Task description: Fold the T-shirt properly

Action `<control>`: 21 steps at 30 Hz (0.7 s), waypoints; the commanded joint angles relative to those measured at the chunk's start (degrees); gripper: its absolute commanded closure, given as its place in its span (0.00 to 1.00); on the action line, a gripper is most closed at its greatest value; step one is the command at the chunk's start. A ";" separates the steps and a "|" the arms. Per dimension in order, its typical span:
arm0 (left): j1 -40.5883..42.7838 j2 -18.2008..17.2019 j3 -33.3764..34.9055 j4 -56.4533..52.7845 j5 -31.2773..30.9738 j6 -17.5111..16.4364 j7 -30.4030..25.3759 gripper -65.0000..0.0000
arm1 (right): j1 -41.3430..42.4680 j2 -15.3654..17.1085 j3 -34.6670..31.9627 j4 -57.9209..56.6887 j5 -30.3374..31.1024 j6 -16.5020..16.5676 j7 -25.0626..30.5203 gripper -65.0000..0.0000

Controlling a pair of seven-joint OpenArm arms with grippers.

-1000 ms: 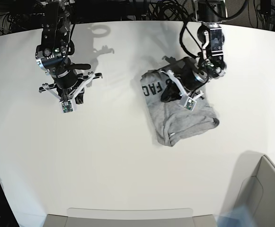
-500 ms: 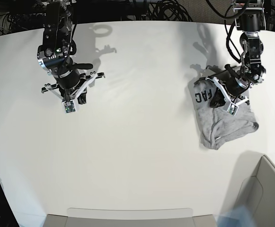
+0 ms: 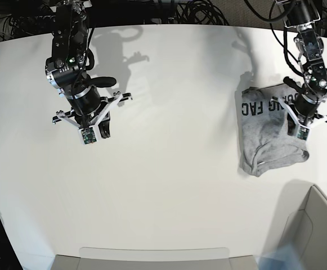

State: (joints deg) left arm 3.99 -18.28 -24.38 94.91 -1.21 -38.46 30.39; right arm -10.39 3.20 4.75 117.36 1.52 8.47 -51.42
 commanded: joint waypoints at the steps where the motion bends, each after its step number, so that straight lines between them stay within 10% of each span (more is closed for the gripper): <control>1: 1.77 1.80 -1.86 3.50 -0.76 0.00 -1.43 1.00 | -0.99 0.18 0.13 1.01 0.20 0.28 1.09 1.00; 11: 16.45 21.23 -13.90 17.92 -0.76 -0.36 -10.92 1.00 | -14.71 0.09 0.30 1.19 0.02 0.19 8.56 1.00; 21: 30.43 26.42 -14.96 17.57 -0.85 -0.09 -14.44 1.00 | -25.78 0.36 0.21 1.10 -7.63 0.19 12.08 1.00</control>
State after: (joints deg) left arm 33.89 7.84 -39.18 111.46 -1.08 -38.37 17.69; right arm -36.14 3.33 5.06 117.38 -6.22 8.62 -40.69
